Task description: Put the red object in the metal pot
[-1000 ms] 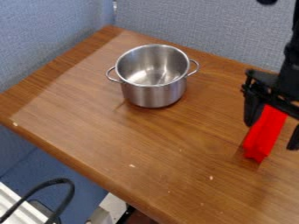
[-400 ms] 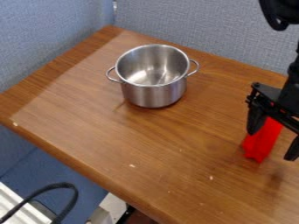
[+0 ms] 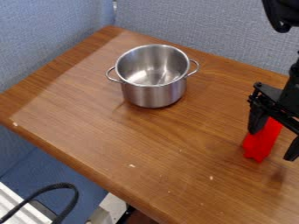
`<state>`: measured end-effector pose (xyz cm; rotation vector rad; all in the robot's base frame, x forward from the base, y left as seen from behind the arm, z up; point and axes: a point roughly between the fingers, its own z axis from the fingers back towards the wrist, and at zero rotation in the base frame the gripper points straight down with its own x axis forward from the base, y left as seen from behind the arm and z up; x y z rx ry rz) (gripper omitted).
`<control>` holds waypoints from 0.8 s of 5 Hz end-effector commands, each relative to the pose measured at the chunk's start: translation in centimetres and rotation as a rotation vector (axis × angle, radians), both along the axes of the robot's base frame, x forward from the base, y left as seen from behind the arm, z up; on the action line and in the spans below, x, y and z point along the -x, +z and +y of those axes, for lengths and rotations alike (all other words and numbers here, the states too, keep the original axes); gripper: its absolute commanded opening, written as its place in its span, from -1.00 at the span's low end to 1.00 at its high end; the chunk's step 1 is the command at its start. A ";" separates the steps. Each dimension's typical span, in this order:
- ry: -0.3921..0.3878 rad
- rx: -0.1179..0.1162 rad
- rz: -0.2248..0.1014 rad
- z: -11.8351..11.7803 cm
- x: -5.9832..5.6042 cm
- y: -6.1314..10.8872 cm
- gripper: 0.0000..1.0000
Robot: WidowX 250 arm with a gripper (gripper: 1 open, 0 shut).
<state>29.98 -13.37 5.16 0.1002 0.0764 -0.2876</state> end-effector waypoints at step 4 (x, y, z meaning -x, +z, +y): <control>-0.022 0.007 -0.037 0.3 -2.1 1.1 1.00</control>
